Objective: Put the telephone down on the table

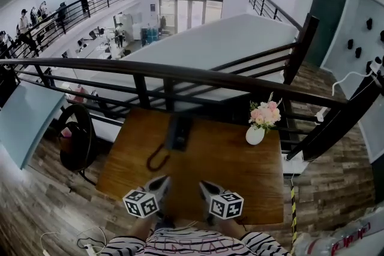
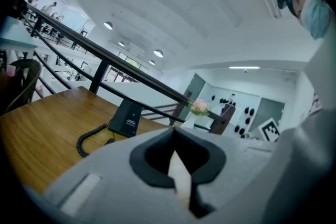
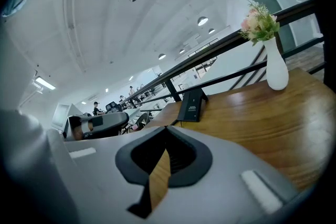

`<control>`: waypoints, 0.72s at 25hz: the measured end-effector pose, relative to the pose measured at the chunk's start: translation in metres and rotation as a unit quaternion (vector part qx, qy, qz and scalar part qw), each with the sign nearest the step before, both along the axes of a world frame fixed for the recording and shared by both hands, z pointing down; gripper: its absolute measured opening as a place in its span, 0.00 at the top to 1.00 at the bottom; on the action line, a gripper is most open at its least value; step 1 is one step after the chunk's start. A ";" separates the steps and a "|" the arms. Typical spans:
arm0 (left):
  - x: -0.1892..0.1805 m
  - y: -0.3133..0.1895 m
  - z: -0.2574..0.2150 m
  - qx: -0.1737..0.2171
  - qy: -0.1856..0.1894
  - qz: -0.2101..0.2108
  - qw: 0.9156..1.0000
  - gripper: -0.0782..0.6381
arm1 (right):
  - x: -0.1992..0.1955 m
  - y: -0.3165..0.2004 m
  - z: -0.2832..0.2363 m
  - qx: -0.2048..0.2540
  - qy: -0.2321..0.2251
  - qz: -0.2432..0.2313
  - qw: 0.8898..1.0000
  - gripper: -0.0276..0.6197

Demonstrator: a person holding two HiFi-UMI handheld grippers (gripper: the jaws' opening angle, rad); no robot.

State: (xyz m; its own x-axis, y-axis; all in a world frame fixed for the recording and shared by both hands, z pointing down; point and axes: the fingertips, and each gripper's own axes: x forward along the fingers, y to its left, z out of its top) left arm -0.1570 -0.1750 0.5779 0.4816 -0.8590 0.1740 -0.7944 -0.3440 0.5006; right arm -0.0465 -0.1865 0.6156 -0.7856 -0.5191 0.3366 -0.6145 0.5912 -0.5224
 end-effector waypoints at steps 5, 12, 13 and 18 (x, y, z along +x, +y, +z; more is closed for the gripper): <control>0.003 0.005 0.000 -0.003 0.001 -0.003 1.000 0.89 | 0.001 0.002 -0.001 -0.003 0.002 -0.006 1.000 0.96; 0.005 0.011 -0.001 -0.006 0.003 -0.010 1.000 0.89 | 0.000 0.009 -0.003 -0.004 0.009 -0.017 1.000 0.96; 0.005 0.011 -0.002 -0.007 0.004 -0.012 1.000 0.89 | 0.000 0.010 -0.003 -0.004 0.010 -0.018 1.000 0.96; 0.007 0.012 -0.003 -0.009 0.011 -0.012 1.000 0.89 | 0.002 0.010 -0.005 -0.002 0.010 -0.018 1.000 0.96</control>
